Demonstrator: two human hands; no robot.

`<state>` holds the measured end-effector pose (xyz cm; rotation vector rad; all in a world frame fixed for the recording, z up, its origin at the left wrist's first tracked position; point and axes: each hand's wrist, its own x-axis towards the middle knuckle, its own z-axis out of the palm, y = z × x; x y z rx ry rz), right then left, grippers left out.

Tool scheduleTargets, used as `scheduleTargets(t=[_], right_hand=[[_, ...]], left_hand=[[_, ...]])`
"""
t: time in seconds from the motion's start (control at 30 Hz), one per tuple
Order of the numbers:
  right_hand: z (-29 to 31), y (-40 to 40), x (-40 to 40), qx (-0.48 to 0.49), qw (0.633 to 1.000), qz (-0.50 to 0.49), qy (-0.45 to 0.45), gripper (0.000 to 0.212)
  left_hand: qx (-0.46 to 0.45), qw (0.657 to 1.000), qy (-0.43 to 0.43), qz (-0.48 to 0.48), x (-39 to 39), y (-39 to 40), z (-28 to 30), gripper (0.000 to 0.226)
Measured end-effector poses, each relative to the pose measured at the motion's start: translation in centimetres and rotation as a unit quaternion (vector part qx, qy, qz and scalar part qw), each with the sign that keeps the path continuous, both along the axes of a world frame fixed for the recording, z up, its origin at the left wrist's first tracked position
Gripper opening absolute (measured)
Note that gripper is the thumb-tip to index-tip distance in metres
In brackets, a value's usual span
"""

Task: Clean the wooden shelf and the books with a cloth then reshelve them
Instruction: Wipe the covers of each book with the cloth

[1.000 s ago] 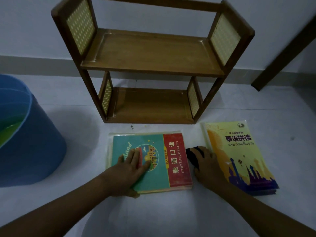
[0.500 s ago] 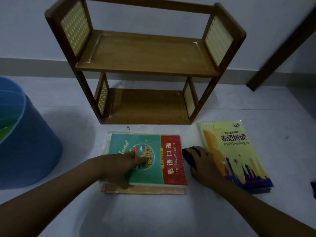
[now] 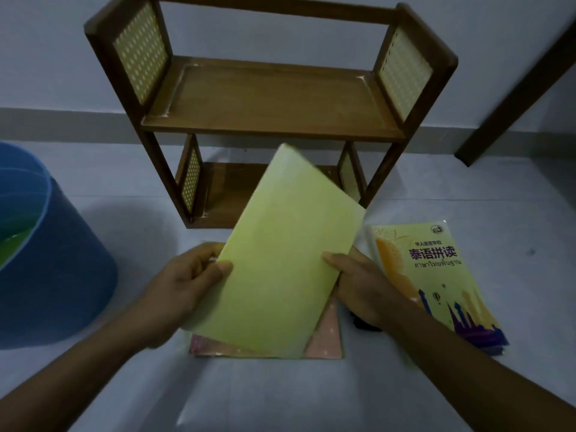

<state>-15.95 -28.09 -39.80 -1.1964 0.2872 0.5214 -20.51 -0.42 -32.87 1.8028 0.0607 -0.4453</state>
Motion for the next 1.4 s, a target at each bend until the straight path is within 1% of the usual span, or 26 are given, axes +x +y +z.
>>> scheduleTargets(t=[0.03, 0.07, 0.17, 0.27, 0.33, 0.37, 0.4, 0.47, 0.5, 0.53, 0.6, 0.67, 0.73, 0.8, 0.83, 0.87, 0.93, 0.97, 1.03, 1.07, 1.13, 1.2, 1.23, 1.27, 1.37, 1.4], right_hand=[[-0.1, 0.3, 0.5, -0.045, 0.999, -0.002, -0.012, 0.031], [-0.7, 0.7, 1.1, -0.129, 0.991, 0.007, -0.033, 0.035], [-2.1, 2.5, 2.4, -0.367, 0.921, 0.087, -0.095, 0.045], [-3.4, 4.7, 3.2, -0.47, 0.854, 0.152, -0.165, 0.056], [-3.7, 5.4, 3.4, -0.498, 0.824, 0.189, -0.194, 0.056], [-3.8, 5.3, 3.4, -0.51, 0.811, 0.203, -0.201, 0.056], [-4.1, 4.8, 3.3, -0.529, 0.794, 0.208, -0.213, 0.054], [-4.7, 2.3, 2.7, -0.607, 0.73, 0.178, -0.259, 0.052], [-5.3, 0.5, 2.1, -0.653, 0.687, 0.157, -0.279, 0.052], [-6.0, -1.5, 1.3, -0.689, 0.652, 0.148, -0.28, 0.054], [-7.3, -4.5, -1.1, -0.721, 0.624, 0.184, -0.239, 0.06], [-9.1, -6.2, -3.1, -0.706, 0.617, 0.235, -0.257, 0.06], [-9.7, -7.2, -2.7, -0.693, 0.622, 0.215, -0.293, 0.063], [-8.2, -7.1, -1.0, -0.656, 0.694, 0.113, -0.274, 0.063], [-7.2, -6.6, -0.1, -0.634, 0.721, 0.06, -0.274, 0.059], [-6.1, -5.4, 0.5, -0.619, 0.73, 0.04, -0.286, 0.056], [-5.3, -1.7, -0.2, -0.611, 0.706, 0.108, -0.341, 0.054], [-5.7, 0.3, -1.6, -0.606, 0.684, 0.156, -0.375, 0.053], [-6.9, 3.7, -6.1, -0.588, 0.626, 0.256, -0.444, 0.046], [-7.4, 4.8, -8.7, -0.568, 0.586, 0.303, -0.492, 0.046], [-6.8, 5.4, -11.9, -0.496, 0.516, 0.392, -0.577, 0.043], [-6.0, 5.3, -10.3, -0.457, 0.485, 0.44, -0.602, 0.046], [-6.3, 5.3, -8.1, -0.467, 0.489, 0.433, -0.596, 0.05], [-6.4, 5.4, -5.5, -0.493, 0.518, 0.403, -0.572, 0.053], [-6.5, 5.5, 2.0, -0.603, 0.646, 0.233, -0.406, 0.059], [-6.4, 6.2, 2.9, -0.618, 0.668, 0.207, -0.358, 0.061]], left_hand=[[0.021, 0.999, 0.035, 0.001, -0.4, 0.2, -1.3, 0.027], [0.056, 0.997, 0.061, -0.013, -0.7, 0.5, -2.7, 0.022], [0.126, 0.979, 0.142, -0.075, -1.5, 0.3, -6.5, 0.023], [0.136, 0.959, 0.213, -0.129, -2.5, -0.9, -8.7, 0.029], [0.151, 0.954, 0.215, -0.144, -2.7, -1.3, -9.8, 0.028], [0.185, 0.954, 0.187, -0.146, -2.6, -1.3, -9.9, 0.025], [0.259, 0.946, 0.127, -0.148, -2.4, -1.0, -10.1, 0.025], [0.443, 0.883, -0.084, -0.128, -1.5, -0.3, -10.2, 0.028], [0.484, 0.851, -0.174, -0.107, -0.9, 0.2, -10.4, 0.036], [0.499, 0.833, -0.219, -0.101, -0.3, 0.8, -10.9, 0.054], [0.498, 0.832, -0.198, -0.141, 0.8, 2.2, -12.4, 0.092], [0.488, 0.832, -0.165, -0.205, 1.0, 3.2, -14.5, 0.101], [0.474, 0.833, -0.172, -0.227, 0.9, 3.8, -15.8, 0.099], [0.474, 0.83, -0.175, -0.236, 0.8, 3.9, -16.2, 0.097], [0.475, 0.828, -0.181, -0.239, 0.9, 3.8, -16.1, 0.097], [0.475, 0.826, -0.188, -0.237, 1.0, 3.8, -16.0, 0.097], [0.479, 0.825, -0.187, -0.234, 1.1, 3.9, -15.8, 0.099], [0.481, 0.825, -0.184, -0.232, 1.2, 3.9, -15.7, 0.101], [0.481, 0.825, -0.186, -0.23, 1.4, 3.8, -15.7, 0.103], [0.482, 0.824, -0.182, -0.236, 1.4, 3.8, -15.7, 0.104], [0.48, 0.824, -0.176, -0.242, 1.6, 3.7, -15.7, 0.105], [0.475, 0.827, -0.17, -0.251, 1.7, 4.0, -15.8, 0.107], [0.472, 0.827, -0.165, -0.257, 1.7, 4.1, -15.8, 0.107], [0.467, 0.83, -0.161, -0.261, 1.7, 4.3, -15.9, 0.108], [0.446, 0.843, -0.151, -0.26, 1.6, 4.7, -15.9, 0.112], [0.436, 0.85, -0.147, -0.257, 1.4, 4.8, -15.9, 0.114]])
